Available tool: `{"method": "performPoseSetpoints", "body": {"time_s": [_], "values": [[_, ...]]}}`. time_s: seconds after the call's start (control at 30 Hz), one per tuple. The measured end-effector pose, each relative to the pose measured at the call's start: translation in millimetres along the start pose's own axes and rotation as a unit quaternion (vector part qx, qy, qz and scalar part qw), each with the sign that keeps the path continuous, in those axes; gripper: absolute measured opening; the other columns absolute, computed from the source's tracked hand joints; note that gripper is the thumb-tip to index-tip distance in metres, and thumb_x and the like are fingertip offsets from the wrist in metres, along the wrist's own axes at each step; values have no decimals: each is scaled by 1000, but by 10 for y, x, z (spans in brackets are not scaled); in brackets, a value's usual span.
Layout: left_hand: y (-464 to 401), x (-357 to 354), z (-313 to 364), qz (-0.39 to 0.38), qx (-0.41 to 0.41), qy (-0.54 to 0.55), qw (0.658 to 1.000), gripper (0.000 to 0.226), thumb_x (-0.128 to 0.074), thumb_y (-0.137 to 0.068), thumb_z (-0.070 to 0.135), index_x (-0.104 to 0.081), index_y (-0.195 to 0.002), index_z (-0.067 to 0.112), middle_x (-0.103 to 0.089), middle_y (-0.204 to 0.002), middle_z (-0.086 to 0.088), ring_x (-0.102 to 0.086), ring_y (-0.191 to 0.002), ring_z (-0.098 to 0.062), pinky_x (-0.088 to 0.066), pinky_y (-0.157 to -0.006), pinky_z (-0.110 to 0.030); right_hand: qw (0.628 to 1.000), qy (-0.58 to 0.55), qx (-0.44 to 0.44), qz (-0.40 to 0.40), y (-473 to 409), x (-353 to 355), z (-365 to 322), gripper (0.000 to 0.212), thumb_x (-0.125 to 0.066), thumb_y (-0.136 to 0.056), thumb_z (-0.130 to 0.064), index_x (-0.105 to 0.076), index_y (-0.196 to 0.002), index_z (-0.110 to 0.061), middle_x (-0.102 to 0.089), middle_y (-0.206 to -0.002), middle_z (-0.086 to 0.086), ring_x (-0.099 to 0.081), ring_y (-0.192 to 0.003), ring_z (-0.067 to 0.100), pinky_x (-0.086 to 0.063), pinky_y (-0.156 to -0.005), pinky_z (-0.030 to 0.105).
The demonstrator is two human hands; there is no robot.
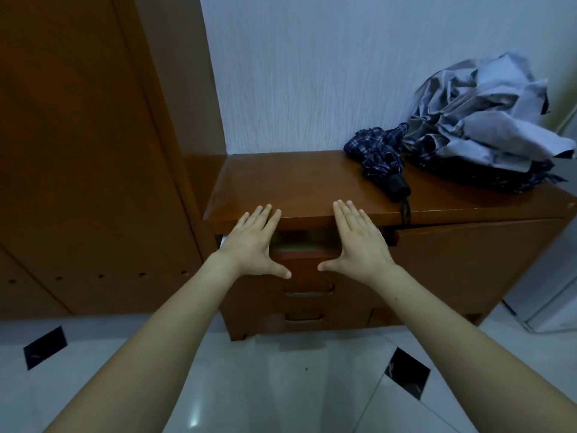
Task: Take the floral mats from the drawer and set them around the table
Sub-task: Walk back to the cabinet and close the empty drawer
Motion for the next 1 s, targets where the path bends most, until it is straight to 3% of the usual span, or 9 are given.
{"method": "performPoseSetpoints", "body": {"time_s": [0.13,0.27,0.63,1.0], "values": [[28,-59,33,87,6,-23,996,124,-72,-65,66,2,-152,20,2,-160,-7,4,-147,-22,3,-117,-36,1000,7,-10,-7,-146,-60,61,128,-65,-66,-74,4,-152,-10,2,-161,5,6,-147,18,3,-119,34],[11,-130,66,158,29,-22,987,108,-72,-72,55,-8,-152,21,-11,-160,-7,-5,-147,-22,-4,-119,-38,1000,-7,-26,11,-180,-133,104,118,-63,-69,-72,-5,-153,-13,-7,-161,3,0,-148,17,0,-120,34],[-66,-273,75,253,72,-12,965,85,-80,-72,31,-37,-143,15,-39,-148,-11,-30,-140,-27,-19,-117,-43,995,25,-29,94,-226,-282,143,96,-78,-74,-37,-26,-149,-10,-30,-154,7,-22,-145,22,-7,-119,34],[-131,-355,67,308,89,-14,947,75,-83,-69,25,-47,-135,16,-50,-138,-11,-41,-133,-28,-27,-112,-44,986,22,-45,161,-276,-436,159,85,-84,-69,-28,-43,-140,-6,-48,-143,12,-39,-136,28,-18,-116,38]]}}
Point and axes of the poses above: each hand's wrist, its own y-axis away from the middle knuckle, its own x-axis out of the back of the hand, z = x × y, the point moved 4 cm from there along -y, towards the middle knuckle
